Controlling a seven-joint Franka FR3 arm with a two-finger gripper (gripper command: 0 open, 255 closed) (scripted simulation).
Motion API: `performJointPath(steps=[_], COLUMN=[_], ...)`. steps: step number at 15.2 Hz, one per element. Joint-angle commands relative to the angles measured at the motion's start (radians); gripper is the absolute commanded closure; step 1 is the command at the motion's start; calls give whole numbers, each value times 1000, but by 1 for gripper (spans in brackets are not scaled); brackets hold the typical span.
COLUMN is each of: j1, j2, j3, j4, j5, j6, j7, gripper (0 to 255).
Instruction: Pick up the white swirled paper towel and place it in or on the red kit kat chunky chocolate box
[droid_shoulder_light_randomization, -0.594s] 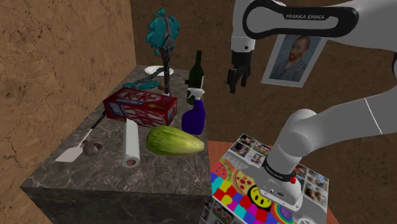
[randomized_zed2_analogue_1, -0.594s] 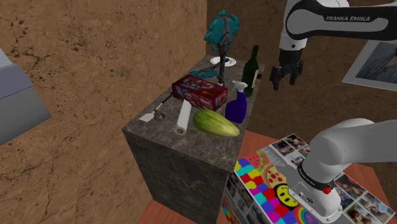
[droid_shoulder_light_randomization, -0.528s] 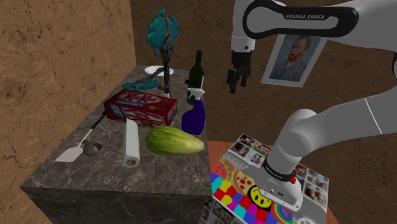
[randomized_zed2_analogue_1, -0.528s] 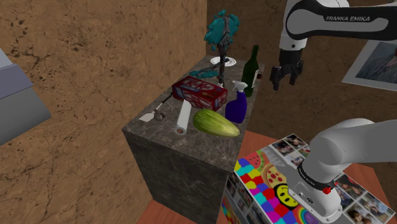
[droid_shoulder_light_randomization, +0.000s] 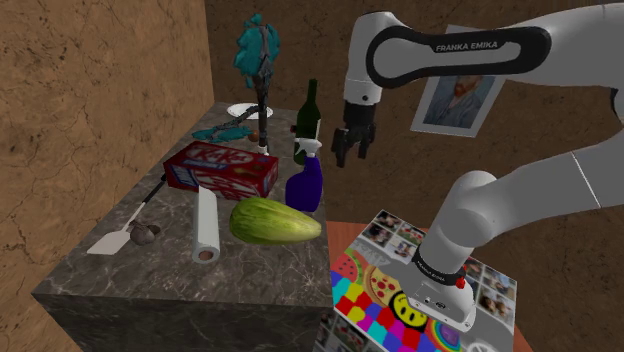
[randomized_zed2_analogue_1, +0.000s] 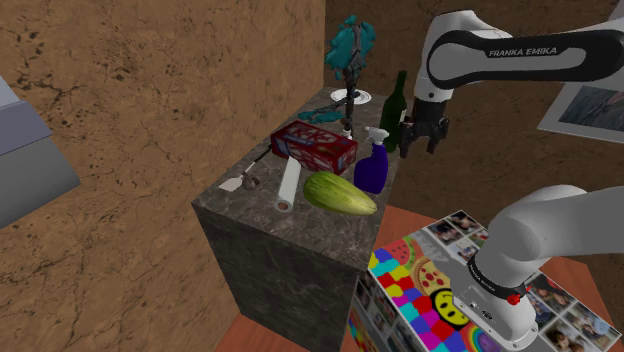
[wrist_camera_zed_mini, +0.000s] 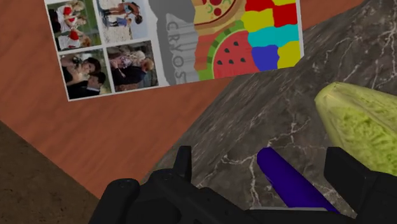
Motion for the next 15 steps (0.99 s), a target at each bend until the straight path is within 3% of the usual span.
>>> performJointPath(steps=[1,8,15], j1=[12,58,87], j2=[25,152,352], j3=[29,137,248], j4=[-23,-55,-8], j5=[49,200,306], j6=[73,328,596], j7=[47,191,321], gripper=[0,0,0])
